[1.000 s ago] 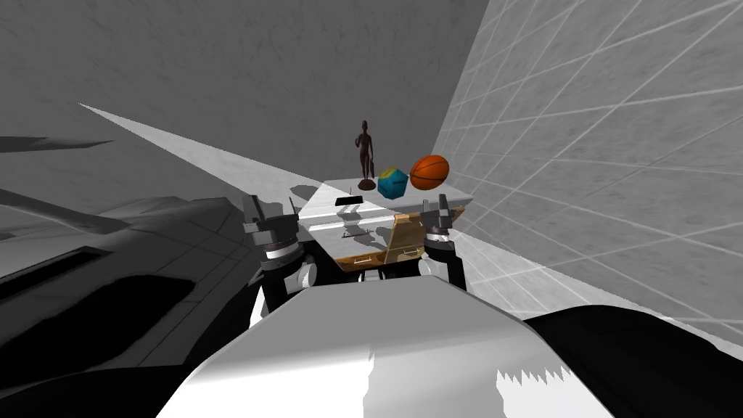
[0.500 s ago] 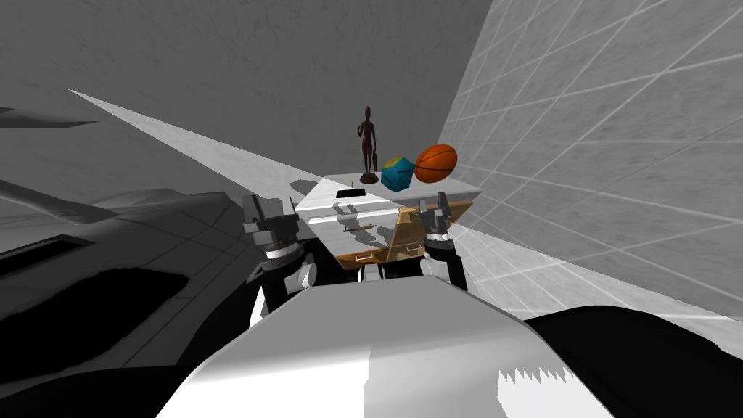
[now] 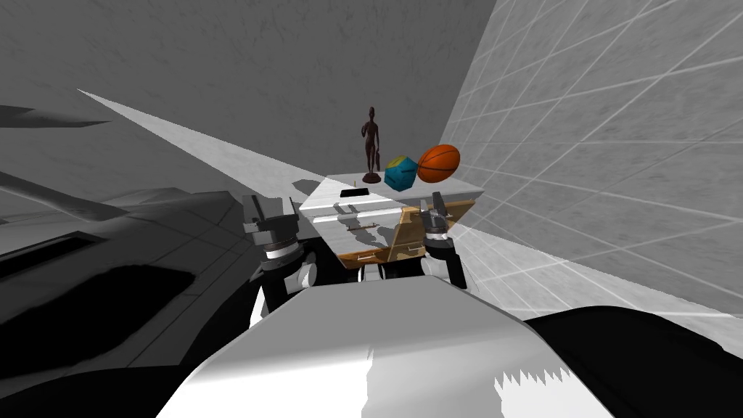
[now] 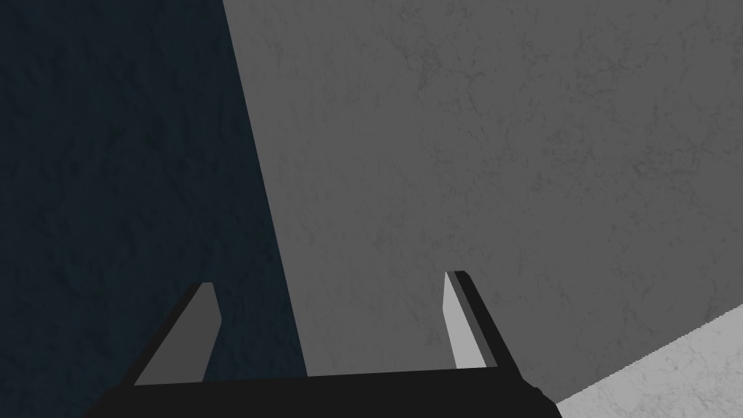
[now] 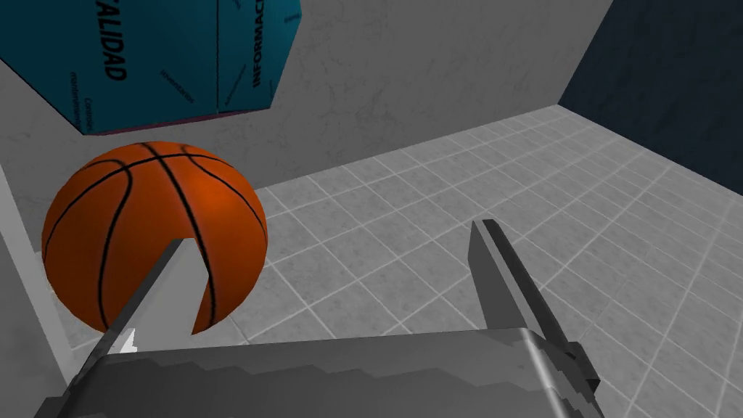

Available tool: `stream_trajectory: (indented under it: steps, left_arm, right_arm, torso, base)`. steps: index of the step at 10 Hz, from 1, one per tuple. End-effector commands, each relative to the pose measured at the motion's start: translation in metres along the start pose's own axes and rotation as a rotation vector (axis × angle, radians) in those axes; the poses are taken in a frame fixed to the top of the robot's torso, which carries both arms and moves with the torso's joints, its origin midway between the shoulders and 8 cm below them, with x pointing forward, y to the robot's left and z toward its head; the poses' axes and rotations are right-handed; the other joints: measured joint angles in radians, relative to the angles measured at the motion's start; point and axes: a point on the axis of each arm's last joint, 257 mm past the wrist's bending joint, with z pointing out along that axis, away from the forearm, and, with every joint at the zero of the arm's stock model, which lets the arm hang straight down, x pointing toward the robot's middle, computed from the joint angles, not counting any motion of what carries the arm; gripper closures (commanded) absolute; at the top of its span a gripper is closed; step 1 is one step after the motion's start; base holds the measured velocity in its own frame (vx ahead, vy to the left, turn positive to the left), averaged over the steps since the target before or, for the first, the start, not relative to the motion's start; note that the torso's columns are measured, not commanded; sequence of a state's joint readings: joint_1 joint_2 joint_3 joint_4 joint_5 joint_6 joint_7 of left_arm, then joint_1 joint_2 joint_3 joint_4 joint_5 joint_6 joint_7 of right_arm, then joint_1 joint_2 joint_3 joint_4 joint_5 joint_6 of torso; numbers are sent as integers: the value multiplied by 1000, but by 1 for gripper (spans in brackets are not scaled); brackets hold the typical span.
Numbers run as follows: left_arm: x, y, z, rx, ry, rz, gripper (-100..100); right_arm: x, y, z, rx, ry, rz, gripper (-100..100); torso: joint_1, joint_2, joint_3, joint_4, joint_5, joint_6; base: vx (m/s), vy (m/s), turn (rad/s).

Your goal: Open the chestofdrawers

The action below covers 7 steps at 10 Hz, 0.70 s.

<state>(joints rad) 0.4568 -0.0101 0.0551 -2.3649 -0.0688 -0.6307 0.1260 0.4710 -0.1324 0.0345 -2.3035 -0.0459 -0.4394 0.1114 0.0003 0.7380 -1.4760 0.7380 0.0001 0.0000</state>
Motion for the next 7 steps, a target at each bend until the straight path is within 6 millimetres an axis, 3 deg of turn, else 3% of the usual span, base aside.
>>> stream_trajectory:
  steps: [1, 7]
  left_arm:
    - [0, 0, 0, 0, 0, 0, 0]
    - [0, 0, 0, 0, 0, 0, 0]
  right_arm:
    - [2, -1, 1, -9, 18, -94, -100]
    - [7, -6, 5, -38, 62, -351, -100]
  torso:
    - [1, 0, 0, 0, 0, 0]
    - [0, 0, 0, 0, 0, 0]
  base:
    - [-15, 45, 5]
    - [-16, 55, 8]
